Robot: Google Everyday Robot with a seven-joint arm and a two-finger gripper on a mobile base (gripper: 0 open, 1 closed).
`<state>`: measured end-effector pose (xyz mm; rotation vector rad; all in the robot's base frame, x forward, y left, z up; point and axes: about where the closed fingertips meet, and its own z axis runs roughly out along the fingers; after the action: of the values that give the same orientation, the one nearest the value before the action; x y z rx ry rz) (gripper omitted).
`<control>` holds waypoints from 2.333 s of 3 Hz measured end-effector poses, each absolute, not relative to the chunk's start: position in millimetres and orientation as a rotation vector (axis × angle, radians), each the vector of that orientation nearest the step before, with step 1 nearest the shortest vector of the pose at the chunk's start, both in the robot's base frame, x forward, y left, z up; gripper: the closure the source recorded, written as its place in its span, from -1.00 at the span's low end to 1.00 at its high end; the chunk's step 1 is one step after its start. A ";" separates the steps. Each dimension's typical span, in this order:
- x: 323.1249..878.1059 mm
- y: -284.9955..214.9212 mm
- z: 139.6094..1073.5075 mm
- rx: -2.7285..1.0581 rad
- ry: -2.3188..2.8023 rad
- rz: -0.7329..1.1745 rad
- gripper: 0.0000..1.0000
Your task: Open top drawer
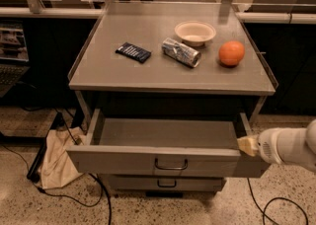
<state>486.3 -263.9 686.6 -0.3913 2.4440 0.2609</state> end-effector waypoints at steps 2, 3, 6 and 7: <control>443.0 -273.4 696.7 -0.371 2.476 0.339 1.00; 454.6 -266.3 709.0 -0.393 2.440 0.323 1.00; 462.5 -263.7 735.5 -0.398 2.374 0.288 0.16; 462.5 -263.7 735.6 -0.398 2.374 0.288 -0.30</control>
Offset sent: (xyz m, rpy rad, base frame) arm -0.0626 -0.0160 0.0131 0.0782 0.0674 0.0015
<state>462.5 -263.7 735.6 -0.3983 2.3735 0.2879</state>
